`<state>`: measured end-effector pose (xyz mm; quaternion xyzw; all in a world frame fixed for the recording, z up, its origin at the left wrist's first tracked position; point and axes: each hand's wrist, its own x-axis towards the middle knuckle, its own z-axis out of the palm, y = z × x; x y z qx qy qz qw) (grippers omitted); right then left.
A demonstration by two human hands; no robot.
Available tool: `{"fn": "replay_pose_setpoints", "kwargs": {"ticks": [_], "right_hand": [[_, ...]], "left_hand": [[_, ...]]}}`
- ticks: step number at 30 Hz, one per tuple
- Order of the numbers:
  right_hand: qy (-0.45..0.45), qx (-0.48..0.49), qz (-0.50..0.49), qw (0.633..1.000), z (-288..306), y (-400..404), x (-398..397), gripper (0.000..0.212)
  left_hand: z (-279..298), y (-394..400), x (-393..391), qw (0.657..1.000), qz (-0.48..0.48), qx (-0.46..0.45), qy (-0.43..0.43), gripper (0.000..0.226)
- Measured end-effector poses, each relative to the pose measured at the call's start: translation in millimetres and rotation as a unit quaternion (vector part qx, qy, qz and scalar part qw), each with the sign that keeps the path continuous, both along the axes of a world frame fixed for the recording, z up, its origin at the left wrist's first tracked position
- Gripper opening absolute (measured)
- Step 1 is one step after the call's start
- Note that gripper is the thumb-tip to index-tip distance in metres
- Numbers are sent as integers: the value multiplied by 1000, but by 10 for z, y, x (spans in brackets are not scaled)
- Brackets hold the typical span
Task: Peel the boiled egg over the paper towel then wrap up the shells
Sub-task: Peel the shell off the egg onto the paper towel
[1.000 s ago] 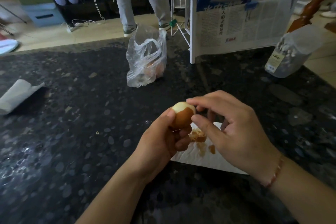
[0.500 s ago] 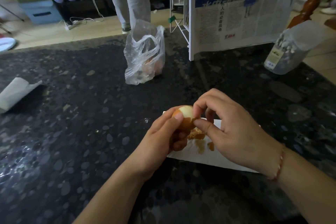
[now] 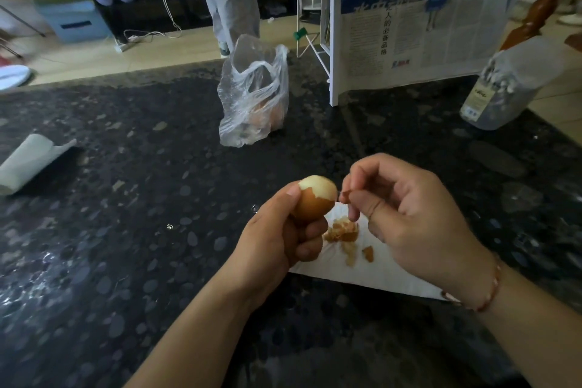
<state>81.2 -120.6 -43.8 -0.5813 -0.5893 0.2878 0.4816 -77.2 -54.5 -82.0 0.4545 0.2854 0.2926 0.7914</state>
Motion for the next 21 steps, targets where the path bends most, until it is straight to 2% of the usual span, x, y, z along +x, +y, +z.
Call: {"fn": "replay_pose_setpoints", "kwargs": {"ticks": [2, 6, 8, 10, 14, 16, 18, 21], "right_hand": [[39, -9, -27, 999, 15, 8, 23, 16], [-122, -53, -53, 990, -51, -9, 61, 14], [-180, -86, -42, 979, -96, -29, 47, 7], [-204, -85, -43, 974, -92, -32, 16, 10], [-80, -43, -62, 994, -49, 0, -64, 17], [-83, -41, -74, 993, -64, 5, -96, 21], [-112, -27, -96, 989, -76, 9, -93, 24], [-60, -34, -83, 994, -86, 4, -66, 34]], "left_hand": [[12, 1, -8, 998, 1, -59, -14, 40], [5, 17, -34, 985, 0, -141, -98, 43], [-1, 17, -36, 984, 4, -148, -102, 46], [-4, -6, -14, 989, 12, -123, -80, 46], [-63, -69, 48, 999, 36, 9, -22, 46], [-91, -90, 54, 996, 31, 87, -2, 42], [-83, -86, 40, 993, 23, 119, 10, 40], [-56, -88, 31, 992, -4, 128, 16, 35]]}}
